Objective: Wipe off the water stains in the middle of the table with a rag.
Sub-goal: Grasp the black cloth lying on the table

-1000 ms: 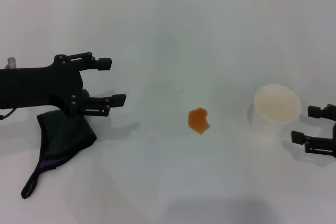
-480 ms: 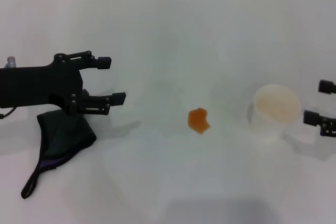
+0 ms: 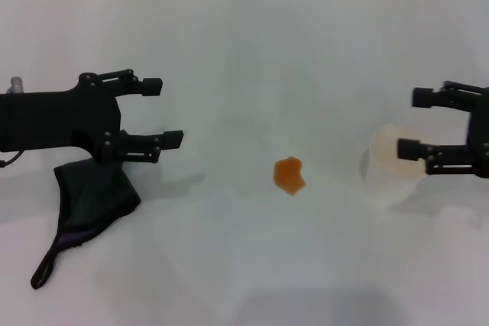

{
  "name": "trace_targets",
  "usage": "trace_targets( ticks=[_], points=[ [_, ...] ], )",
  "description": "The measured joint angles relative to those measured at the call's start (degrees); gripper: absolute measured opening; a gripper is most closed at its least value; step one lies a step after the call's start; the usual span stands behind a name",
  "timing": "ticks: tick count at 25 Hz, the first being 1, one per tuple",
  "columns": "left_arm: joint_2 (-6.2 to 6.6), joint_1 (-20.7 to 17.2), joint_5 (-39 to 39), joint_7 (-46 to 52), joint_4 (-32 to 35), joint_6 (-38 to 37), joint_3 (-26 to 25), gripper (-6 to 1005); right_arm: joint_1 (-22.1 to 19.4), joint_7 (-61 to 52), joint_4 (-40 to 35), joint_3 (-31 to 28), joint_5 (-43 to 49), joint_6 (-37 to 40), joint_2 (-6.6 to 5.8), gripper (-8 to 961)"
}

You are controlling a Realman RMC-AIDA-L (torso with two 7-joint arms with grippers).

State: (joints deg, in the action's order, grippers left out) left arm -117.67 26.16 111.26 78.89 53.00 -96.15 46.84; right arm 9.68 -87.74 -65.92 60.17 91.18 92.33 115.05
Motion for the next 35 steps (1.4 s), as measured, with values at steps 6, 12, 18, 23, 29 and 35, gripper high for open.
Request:
trace_targets(
  ticks=[6,12,18,23,29,35],
  points=[
    [0.06,0.39,0.25,-0.04,0.00,0.39,0.00,880,3.77,-2.55,-2.55,4.57,6.73,-1.09,-0.01,843],
    [0.27,0.76,0.41,0.50,-0.10,0.60,0.00,879,5.61,-9.15,-10.91,10.04,14.22,-3.11,0.06,838],
    [0.79,0.69,1.60,4.02,-0.05,0.50,0.11,879,5.65,-12.89,-15.80,11.52,15.34,-3.71,0.09,832],
    [1.69,0.61,5.09,11.59,1.51,0.04,0.05,880,5.51,-13.42,-16.19,11.41,14.73,-3.89,0.13,832],
    [3.28,-1.14,6.88,19.63,6.63,-2.16,0.01,880,5.48,-14.33,-16.79,11.66,12.55,-3.99,0.17,832],
    [5.08,-0.83,10.75,24.92,9.32,-5.10,0.00,880,5.64,-14.37,-17.17,12.09,11.00,-4.19,0.18,832]
  ],
)
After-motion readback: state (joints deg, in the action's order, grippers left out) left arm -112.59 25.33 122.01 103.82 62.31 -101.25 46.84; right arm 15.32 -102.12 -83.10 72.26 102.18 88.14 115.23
